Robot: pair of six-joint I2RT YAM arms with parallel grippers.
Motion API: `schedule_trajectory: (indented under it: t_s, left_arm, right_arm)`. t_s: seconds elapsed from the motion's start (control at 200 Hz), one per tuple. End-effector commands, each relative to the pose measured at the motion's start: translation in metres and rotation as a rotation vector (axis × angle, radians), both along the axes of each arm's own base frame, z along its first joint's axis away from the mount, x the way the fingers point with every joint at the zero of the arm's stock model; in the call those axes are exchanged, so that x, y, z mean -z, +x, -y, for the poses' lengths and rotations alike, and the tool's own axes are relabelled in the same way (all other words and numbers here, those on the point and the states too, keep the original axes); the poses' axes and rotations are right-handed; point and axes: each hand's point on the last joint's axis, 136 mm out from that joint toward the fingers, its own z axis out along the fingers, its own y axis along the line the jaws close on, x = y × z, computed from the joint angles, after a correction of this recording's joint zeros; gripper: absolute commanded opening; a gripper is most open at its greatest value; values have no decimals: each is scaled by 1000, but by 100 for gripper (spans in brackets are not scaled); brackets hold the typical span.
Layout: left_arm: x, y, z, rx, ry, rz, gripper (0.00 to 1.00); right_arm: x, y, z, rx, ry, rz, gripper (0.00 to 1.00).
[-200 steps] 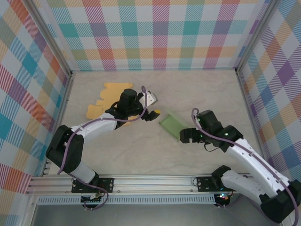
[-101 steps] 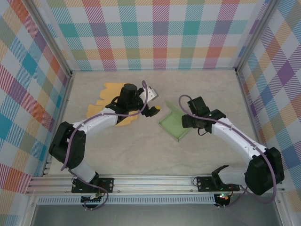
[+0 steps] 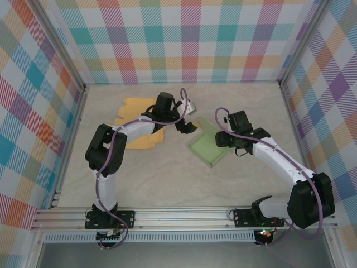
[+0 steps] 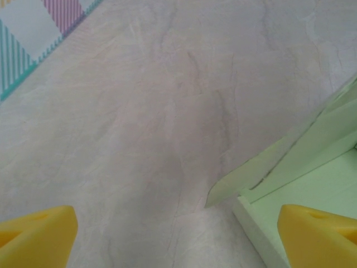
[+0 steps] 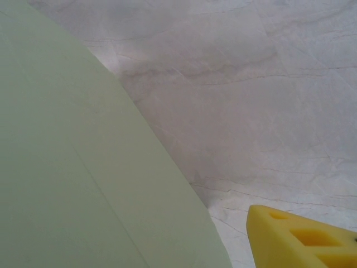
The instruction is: Fold the paper box
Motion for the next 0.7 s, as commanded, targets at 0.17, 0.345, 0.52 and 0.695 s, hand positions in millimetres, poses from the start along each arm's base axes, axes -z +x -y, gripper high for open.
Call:
schedule_trajectory:
  t_s: [0.17,0.345,0.52,0.695]
  left_arm:
    - [0,-1,10,107,-18,7,95]
    - [5,3,17,127,-30,-11,97]
    - [0,-1,27,174,-39,-23,97]
    - [2,-8,36,218,-27,-43,90]
  right_arm:
    - [-9,10,-10,-28,35,15,59]
    - [-7,11,-11,-36,36,7,56]
    - [-7,12,-12,-42,34,8,56]
    - [-6,14,-12,-41,26,10,55]
